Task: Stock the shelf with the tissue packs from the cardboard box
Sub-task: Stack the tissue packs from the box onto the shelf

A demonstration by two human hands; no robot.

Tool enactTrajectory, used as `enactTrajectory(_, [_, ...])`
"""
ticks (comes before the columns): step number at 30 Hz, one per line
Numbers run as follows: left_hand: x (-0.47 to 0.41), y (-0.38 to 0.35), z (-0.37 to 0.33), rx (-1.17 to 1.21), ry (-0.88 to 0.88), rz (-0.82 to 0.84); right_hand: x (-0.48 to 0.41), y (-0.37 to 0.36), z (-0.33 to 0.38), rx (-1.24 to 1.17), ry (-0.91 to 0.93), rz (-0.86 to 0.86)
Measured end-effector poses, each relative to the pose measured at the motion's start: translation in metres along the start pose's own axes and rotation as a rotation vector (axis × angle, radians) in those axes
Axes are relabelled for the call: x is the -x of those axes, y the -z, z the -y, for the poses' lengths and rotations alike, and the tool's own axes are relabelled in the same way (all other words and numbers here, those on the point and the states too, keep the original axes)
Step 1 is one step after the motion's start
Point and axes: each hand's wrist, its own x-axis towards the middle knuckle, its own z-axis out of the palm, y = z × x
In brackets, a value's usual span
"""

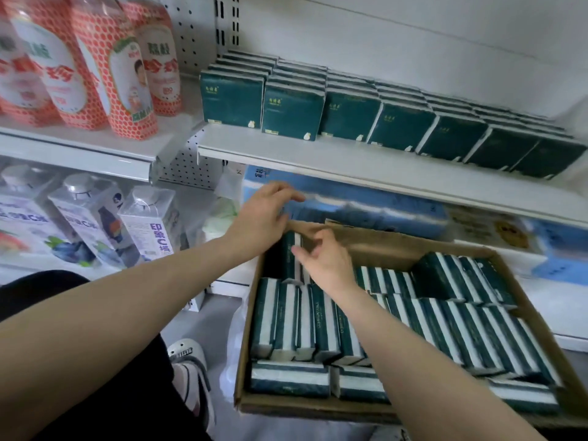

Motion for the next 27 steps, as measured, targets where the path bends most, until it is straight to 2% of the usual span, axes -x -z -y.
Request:
enactTrajectory(2, [0.007,-0.007,0.001,-0.028,0.011,0.136,0.002,-0.007,-0.002,0.088,-0.086,0.119])
enactTrajectory(6, [0.016,-0.018,0.009,-0.163,0.028,0.461,0.002,-0.014,0.005,0.143,-0.132,0.266])
enactTrajectory(9, [0.018,-0.020,0.011,-0.209,0.002,0.566,-0.002,-0.016,0.005,0.106,-0.170,0.270])
enactTrajectory(15, [0.007,-0.015,0.010,-0.209,0.015,0.535,-0.008,0.014,0.001,-0.140,-0.168,0.218])
enactTrajectory(20, [-0.010,0.002,-0.007,-0.001,0.214,0.458,-0.016,0.056,-0.002,-0.445,-0.157,0.215])
enactTrajectory(24, [-0.021,0.016,-0.025,0.106,0.252,0.437,-0.015,0.095,-0.001,-0.503,-0.057,0.224])
enactTrajectory(27, [-0.035,0.029,-0.040,0.182,0.256,0.369,-0.022,0.112,-0.007,-0.573,-0.001,0.102])
